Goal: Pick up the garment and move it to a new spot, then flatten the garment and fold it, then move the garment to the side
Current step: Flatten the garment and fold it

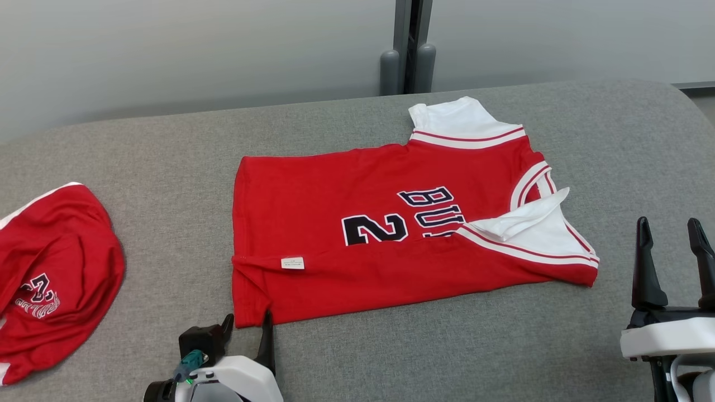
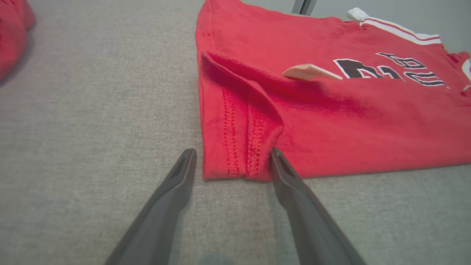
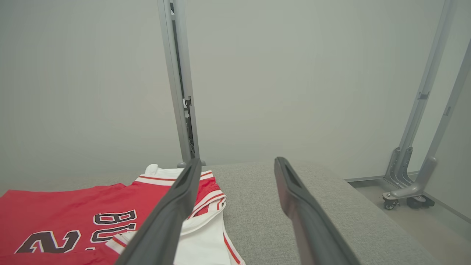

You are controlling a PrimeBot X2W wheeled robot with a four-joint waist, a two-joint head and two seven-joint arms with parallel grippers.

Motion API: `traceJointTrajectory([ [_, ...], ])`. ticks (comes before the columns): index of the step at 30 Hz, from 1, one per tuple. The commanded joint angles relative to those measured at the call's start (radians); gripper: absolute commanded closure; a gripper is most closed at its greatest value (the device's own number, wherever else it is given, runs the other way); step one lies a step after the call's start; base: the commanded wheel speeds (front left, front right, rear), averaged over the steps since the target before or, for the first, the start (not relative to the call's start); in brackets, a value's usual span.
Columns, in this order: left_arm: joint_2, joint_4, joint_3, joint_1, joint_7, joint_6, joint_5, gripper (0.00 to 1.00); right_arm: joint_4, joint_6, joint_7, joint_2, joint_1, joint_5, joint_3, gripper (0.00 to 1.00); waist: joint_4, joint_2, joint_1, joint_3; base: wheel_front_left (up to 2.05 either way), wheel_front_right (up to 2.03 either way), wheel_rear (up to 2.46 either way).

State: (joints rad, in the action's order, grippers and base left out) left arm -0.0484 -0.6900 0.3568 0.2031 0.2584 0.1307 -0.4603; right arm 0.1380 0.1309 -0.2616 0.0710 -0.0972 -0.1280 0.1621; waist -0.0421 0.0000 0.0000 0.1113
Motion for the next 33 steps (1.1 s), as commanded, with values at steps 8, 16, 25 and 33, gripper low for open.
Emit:
traceJointTrajectory([
  [8, -0.004, -0.085, 0.045, 0.071, 0.003, 0.003, -0.073, 0.62, 0.012, 0.000, -0.005, 0.004, -0.012, -0.008, 0.013, 0.00, -0.012, 0.0000, 0.0000, 0.015, 0.00, 0.00, 0.00],
  [16, -0.005, -0.055, 0.053, 0.077, 0.006, -0.002, -0.042, 1.00, 0.108, 0.000, -0.005, 0.010, -0.021, -0.067, 0.015, 0.00, 0.015, 0.0000, 0.0000, 0.016, 0.00, 0.00, 0.00],
  [25, -0.005, -0.005, 0.068, 0.062, 0.006, -0.013, 0.000, 1.00, 0.393, 0.000, -0.005, 0.049, -0.092, -0.193, -0.048, 0.00, 0.061, 0.0000, 0.0000, 0.027, 0.00, 0.00, 0.00],
  [33, -0.005, 0.018, 0.102, 0.067, 0.006, -0.022, 0.021, 1.00, 0.601, 0.000, -0.005, 0.074, -0.184, -0.314, -0.084, 0.00, 0.086, 0.0000, 0.0000, 0.043, 0.00, 0.00, 0.00],
])
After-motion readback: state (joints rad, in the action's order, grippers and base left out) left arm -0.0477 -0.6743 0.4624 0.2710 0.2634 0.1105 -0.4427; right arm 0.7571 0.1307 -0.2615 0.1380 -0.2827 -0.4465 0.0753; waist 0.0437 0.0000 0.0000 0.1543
